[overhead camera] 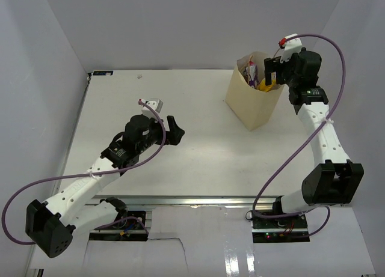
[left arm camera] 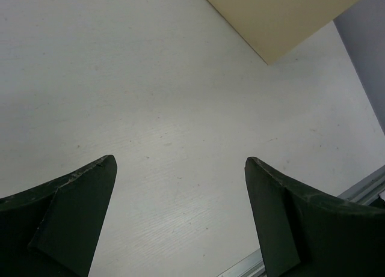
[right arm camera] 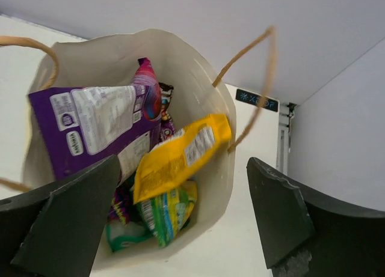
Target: Place the snacks into the paper bag
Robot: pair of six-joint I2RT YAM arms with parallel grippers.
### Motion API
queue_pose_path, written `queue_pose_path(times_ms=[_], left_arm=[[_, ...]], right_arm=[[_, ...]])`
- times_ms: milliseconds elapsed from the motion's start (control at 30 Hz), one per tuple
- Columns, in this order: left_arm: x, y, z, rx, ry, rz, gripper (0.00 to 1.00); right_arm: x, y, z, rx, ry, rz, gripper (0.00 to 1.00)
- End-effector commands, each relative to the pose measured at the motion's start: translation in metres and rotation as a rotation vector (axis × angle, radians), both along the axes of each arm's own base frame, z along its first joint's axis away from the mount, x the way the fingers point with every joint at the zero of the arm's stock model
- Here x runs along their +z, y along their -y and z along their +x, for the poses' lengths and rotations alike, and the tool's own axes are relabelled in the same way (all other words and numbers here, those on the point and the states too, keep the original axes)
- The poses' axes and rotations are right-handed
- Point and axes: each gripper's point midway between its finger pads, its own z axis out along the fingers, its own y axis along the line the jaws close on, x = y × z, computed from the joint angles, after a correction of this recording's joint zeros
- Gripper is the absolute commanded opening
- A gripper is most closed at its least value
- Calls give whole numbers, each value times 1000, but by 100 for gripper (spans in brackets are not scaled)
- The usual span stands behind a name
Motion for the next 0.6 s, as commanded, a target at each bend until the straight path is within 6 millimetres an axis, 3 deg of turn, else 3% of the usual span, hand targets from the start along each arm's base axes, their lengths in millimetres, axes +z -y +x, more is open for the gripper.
queue_pose_path(times_ms=[0, 233, 267, 300, 367, 467, 500, 567], left_arm=[[26, -17, 2, 79, 42, -4, 98], [46, -33, -2, 130, 91, -5, 98], [48, -35, -4, 133, 93, -8, 98], [49, -37, -5, 138, 96, -6, 98], [50, -40, -9, 141, 95, -8, 98], [49, -44, -13, 148, 86, -12, 98], [49, -45, -15, 153, 85, -21, 98], [47, -48, -18, 164, 78, -27, 98]], right_arm=[[54, -5, -37, 3, 57, 75, 90], [11, -23, -114, 82, -81, 170, 90], [14, -23, -128, 82, -60, 178, 90], [-8, -22, -135, 69, -103, 188, 90], [-27, -20, -152, 56, -142, 191, 90], [-39, -13, -167, 29, -154, 165, 90], [-51, -9, -170, 7, -174, 152, 90], [-53, -5, -174, 5, -157, 121, 90]])
